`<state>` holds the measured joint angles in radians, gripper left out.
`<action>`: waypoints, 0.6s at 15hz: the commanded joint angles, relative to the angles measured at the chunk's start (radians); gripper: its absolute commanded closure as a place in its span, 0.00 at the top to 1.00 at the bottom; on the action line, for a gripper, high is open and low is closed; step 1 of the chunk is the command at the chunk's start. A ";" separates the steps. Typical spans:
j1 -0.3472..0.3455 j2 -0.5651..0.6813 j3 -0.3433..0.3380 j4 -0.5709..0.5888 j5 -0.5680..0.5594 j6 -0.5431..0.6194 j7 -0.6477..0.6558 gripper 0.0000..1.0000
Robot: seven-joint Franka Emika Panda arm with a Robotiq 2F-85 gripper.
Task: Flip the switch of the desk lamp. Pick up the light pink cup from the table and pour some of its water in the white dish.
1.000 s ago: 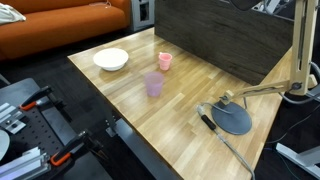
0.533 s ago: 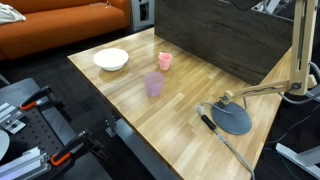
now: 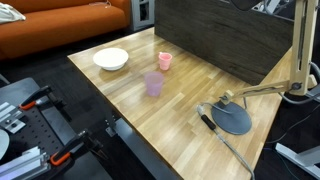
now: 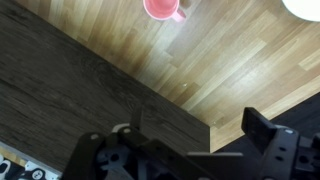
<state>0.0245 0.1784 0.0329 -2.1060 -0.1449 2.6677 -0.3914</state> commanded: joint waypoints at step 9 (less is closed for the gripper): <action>-0.013 0.110 0.033 0.074 -0.008 0.026 -0.035 1.00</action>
<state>0.0218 0.2877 0.0551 -2.0333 -0.1434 2.6959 -0.4348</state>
